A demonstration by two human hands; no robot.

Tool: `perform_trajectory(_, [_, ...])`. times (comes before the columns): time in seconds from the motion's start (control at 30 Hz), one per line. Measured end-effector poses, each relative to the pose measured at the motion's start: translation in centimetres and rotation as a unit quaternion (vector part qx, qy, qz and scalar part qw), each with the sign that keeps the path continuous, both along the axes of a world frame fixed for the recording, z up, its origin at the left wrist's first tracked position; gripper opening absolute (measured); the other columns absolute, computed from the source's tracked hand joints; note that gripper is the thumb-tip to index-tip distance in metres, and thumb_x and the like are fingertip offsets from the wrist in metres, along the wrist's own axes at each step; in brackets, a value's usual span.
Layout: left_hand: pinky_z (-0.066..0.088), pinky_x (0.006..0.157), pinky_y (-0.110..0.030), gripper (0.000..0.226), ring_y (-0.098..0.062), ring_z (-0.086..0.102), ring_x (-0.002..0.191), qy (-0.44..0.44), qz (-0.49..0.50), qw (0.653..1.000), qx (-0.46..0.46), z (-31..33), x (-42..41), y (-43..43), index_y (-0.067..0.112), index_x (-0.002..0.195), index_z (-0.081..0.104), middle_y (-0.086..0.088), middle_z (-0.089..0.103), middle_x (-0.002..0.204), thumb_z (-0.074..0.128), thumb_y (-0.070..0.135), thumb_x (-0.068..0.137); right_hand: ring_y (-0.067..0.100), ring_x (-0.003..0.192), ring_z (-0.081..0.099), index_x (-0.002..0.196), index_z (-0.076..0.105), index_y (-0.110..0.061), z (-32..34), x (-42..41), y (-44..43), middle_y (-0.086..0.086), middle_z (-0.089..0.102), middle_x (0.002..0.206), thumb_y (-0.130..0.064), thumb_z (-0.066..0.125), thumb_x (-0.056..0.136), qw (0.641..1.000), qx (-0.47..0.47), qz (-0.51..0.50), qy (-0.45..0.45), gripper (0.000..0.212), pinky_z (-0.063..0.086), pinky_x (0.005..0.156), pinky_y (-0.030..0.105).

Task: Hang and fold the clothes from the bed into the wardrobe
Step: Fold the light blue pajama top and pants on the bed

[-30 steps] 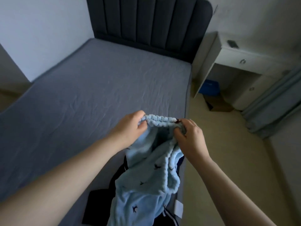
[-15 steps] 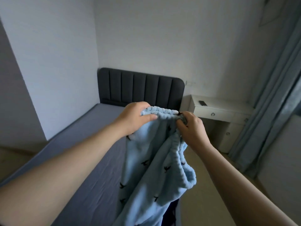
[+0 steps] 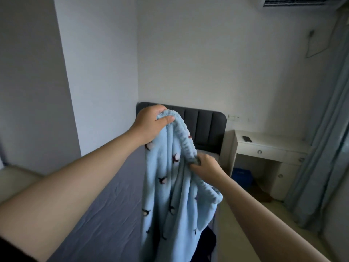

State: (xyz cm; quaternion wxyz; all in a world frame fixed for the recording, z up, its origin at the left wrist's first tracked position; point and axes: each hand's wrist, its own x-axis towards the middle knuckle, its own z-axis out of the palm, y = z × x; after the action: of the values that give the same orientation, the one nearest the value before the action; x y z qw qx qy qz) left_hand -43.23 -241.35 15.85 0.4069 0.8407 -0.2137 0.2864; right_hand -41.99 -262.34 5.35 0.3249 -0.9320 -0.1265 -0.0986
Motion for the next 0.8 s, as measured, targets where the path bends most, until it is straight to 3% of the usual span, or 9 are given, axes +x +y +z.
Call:
perform_trajectory(0.07, [0.029,0.051,-0.015,0.027,-0.009,0.037,0.057,-0.002,0.022,1.000,0.001,-0.1,-1.1,1.4,0.001,0.074,0.055,0.003,0.042,0.061,0.064,0.020,0.090,0.017,0.070,0.050,0.074,0.051,-0.017,-0.9,-0.7,0.0,-0.005,0.052,0.068,-0.025,0.061,0.088,1.000,0.013,0.003,0.005,0.019,0.034,0.055,0.025])
perform_trajectory(0.2, [0.029,0.052,-0.016,0.024,-0.008,0.037,0.056,0.006,0.080,0.997,-0.001,-1.0,-2.0,5.6,0.008,0.072,0.054,0.005,0.041,0.060,0.063,0.020,0.090,0.017,0.066,0.050,0.070,0.050,-0.017,-0.9,-1.1,0.5,-0.004,0.052,0.066,-0.031,0.060,0.087,1.000,-0.009,-0.018,0.005,0.024,0.036,0.056,0.032])
perform_trajectory(0.33, [0.025,0.055,-0.030,0.032,-0.016,0.033,0.057,0.038,0.125,0.991,0.010,-2.3,-2.0,10.7,-0.002,0.072,0.050,0.000,0.036,0.060,0.062,0.022,0.091,0.028,0.075,0.058,0.077,0.053,-0.015,2.0,-0.8,1.1,0.003,0.060,0.075,-0.033,0.064,0.086,0.991,-0.068,-0.051,-0.104,0.023,0.044,0.062,0.036])
perform_trajectory(0.47, [0.023,0.051,-0.029,0.041,-0.014,0.029,0.051,0.023,0.149,0.988,0.029,-2.8,-1.7,15.6,0.017,0.062,0.038,0.005,0.030,0.054,0.066,0.028,0.088,0.027,0.069,0.054,0.083,0.058,-0.013,7.0,-0.2,4.1,0.002,0.061,0.073,-0.043,0.064,0.086,0.968,-0.116,-0.076,-0.209,0.030,0.039,0.057,0.031])
perform_trajectory(0.7, [0.020,0.050,-0.030,0.056,-0.011,0.024,0.052,-0.024,0.143,0.984,0.103,-0.1,-0.2,23.7,0.018,0.062,0.030,0.006,0.027,0.056,0.080,0.042,0.071,0.034,0.079,0.059,0.088,0.058,-0.013,13.2,1.4,13.9,0.010,0.064,0.080,-0.040,0.060,0.089,0.949,-0.165,-0.074,-0.259,0.027,0.036,0.059,0.033])
perform_trajectory(0.8, [0.021,0.049,-0.028,0.055,-0.011,0.025,0.049,-0.046,0.153,0.983,0.091,0.2,0.3,27.6,0.020,0.057,0.029,0.007,0.027,0.051,0.079,0.036,0.075,0.035,0.078,0.059,0.085,0.057,-0.013,13.2,1.8,17.6,0.008,0.060,0.075,-0.041,0.060,0.088,0.948,-0.161,-0.071,-0.264,0.028,0.033,0.058,0.033])
